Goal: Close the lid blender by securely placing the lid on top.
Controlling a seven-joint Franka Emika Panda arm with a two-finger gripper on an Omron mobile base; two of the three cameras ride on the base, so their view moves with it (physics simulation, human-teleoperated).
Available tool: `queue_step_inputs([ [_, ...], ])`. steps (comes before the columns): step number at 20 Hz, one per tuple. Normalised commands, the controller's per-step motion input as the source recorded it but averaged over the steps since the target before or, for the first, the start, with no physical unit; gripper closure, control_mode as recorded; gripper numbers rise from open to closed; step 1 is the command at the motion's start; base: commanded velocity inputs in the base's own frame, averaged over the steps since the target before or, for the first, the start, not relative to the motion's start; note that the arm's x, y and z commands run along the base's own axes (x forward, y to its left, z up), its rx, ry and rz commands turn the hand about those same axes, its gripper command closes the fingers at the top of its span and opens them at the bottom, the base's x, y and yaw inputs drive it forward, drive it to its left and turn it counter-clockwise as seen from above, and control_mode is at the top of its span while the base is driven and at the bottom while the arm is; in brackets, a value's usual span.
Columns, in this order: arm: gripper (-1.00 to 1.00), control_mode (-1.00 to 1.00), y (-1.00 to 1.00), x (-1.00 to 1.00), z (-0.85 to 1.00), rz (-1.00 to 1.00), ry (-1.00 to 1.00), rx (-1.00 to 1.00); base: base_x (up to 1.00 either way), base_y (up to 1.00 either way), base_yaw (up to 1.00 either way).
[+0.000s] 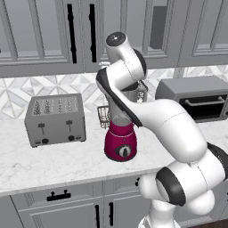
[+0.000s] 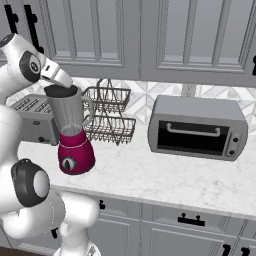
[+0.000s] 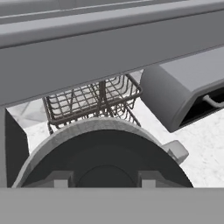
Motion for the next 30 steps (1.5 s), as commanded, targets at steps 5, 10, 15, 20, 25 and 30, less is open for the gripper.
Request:
queue_step_inputs([
  [5,1.0,-1.0,0.0,0.0,-0.16,-0.02,0.0,0.0,0.0,0.0,0.0],
  [10,1.0,-1.0,-0.05,0.0,-0.2,-0.05,-0.05,0.0,0.0,0.0,0.0],
  [15,1.0,-1.0,-0.08,0.01,-0.21,-0.06,-0.14,0.0,0.0,0.0,0.0],
  [20,1.0,-1.0,-0.06,0.04,-0.26,-0.06,-0.12,0.0,0.0,0.0,0.0],
  [25,1.0,-1.0,-0.01,0.06,-0.29,-0.05,-0.04,0.0,0.0,0.0,0.0],
  [30,1.0,-1.0,0.0,0.13,-0.38,-0.06,0.0,0.0,0.0,0.0,0.0],
])
